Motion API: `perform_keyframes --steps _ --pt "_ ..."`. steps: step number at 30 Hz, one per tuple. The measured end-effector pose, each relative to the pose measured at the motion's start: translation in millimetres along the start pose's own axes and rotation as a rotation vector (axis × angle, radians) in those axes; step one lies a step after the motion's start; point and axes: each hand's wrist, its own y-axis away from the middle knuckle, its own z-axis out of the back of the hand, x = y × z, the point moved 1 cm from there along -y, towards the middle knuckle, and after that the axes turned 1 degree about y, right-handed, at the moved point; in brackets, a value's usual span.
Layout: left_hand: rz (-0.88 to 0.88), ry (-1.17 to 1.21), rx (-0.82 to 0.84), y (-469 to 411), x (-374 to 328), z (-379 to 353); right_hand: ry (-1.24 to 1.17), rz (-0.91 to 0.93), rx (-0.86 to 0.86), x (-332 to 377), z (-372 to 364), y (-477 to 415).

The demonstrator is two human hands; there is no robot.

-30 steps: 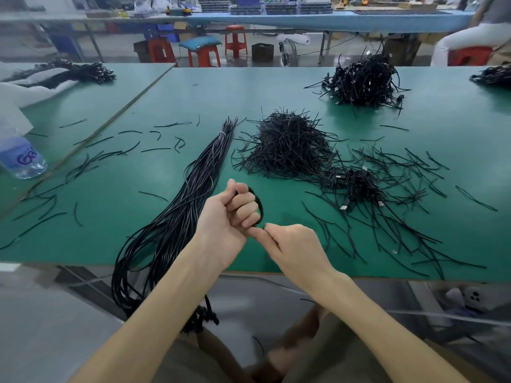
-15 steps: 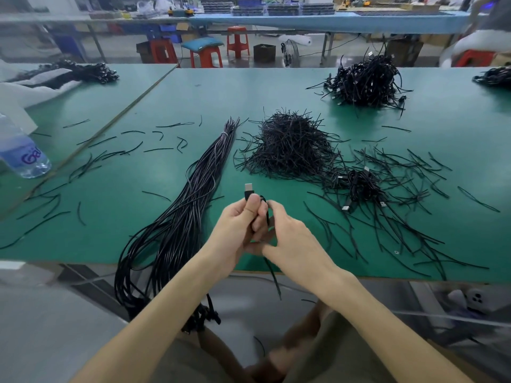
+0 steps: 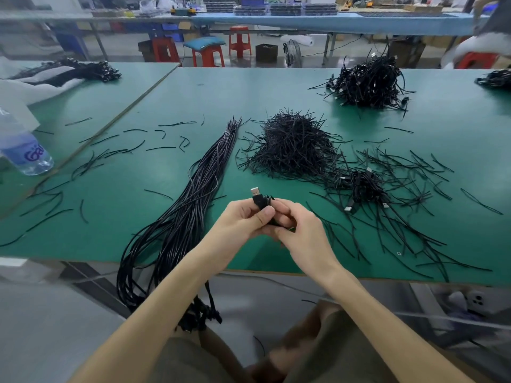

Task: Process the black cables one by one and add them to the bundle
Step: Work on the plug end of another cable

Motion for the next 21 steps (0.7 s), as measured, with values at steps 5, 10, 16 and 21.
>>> perform_keyframes --steps 5,10,16,21 --pt "0.01 -0.276 -0.171 -1.2 2.2 6.0 0.119 0.044 -0.037 1.2 7.0 -4.1" --pt "0.062 -0.29 -0.269 0.1 8.8 14.1 0.218 0.055 0.007 -1.3 8.7 -2.4" --pt "0.086 -0.359 -0.3 -5.9 13.5 19.7 0.37 0.05 0.072 -5.3 3.6 -5.9" --pt "0.057 -0.495 -0.196 -12.0 6.6 24.6 0.529 0.094 0.127 -6.2 4.5 -8.7"
